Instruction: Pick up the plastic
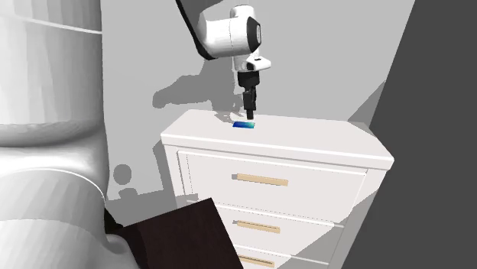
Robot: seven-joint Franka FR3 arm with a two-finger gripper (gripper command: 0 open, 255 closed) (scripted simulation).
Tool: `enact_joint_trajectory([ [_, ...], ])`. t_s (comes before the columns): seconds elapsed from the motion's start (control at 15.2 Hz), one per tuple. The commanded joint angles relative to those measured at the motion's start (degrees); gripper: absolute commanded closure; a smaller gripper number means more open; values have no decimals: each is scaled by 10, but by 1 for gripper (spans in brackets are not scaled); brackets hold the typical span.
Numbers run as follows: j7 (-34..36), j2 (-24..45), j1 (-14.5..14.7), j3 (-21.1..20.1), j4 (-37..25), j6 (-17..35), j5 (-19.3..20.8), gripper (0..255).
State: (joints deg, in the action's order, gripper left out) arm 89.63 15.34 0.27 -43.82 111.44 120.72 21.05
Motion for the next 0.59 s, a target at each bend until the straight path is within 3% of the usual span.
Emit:
enact_joint_trajectory([
  [0.0,39,44,26,15,-43,-15,39,0],
  [0.53,64,76,38,33,-24,27,71,0],
])
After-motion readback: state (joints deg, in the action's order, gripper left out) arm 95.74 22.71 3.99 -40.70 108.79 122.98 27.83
